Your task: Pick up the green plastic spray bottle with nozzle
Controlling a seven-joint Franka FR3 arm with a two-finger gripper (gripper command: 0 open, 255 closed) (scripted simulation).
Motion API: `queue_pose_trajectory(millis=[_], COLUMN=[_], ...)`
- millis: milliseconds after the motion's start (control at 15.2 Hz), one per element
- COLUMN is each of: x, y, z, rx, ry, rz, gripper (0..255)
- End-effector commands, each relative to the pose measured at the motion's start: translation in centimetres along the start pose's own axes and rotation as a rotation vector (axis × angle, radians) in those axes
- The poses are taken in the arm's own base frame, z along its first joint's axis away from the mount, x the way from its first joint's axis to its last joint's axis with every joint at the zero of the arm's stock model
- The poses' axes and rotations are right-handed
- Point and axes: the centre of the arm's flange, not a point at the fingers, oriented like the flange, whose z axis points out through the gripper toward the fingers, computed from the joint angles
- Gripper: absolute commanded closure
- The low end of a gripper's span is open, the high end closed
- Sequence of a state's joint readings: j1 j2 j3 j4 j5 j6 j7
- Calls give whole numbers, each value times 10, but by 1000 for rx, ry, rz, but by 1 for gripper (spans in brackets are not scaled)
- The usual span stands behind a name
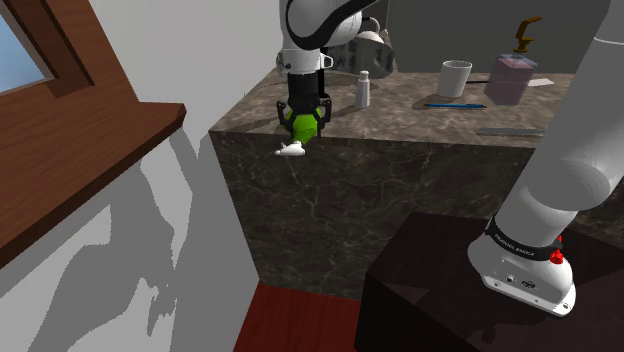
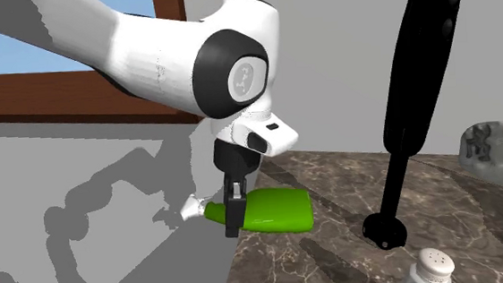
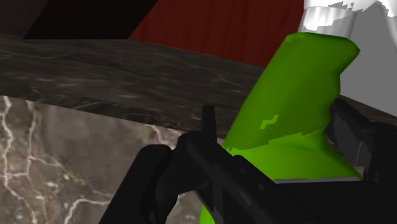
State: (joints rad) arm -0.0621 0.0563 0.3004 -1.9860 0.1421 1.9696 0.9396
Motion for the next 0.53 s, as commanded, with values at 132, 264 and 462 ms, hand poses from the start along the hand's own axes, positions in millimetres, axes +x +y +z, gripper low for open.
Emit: queue_pose_trajectory(millis=[132,264,462], x=[-2,-4,-7], y=[0,-1,-1], z=[-18,-29,-44], rx=[0,0,0], ry=[0,0,0], rz=[1,1,1], gripper=[255,255,255])
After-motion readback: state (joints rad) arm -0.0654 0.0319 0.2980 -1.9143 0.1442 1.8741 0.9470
